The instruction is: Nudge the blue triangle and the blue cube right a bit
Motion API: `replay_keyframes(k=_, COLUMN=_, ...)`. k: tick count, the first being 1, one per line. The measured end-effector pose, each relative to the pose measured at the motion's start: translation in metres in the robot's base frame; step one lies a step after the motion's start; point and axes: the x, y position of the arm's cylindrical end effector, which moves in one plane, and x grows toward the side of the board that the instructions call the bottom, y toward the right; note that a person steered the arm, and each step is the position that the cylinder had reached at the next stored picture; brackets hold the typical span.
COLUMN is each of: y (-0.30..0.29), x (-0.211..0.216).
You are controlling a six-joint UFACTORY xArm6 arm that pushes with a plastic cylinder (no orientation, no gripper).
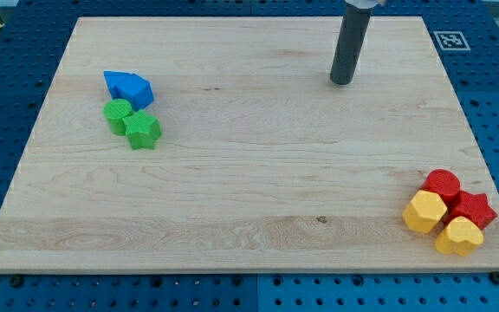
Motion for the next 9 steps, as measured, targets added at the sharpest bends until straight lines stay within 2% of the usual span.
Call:
replay_keyframes(k=3, y=-0.001, x=-0.002)
replay_keyframes(k=4, y=-0.026, x=-0.019)
replay_keyframes(k=6, y=-0.198, x=-0.026)
replay_keyframes(k=8, y=-0.308, x=-0.056)
replay_keyframes(k=9, y=-0.326, x=-0.048)
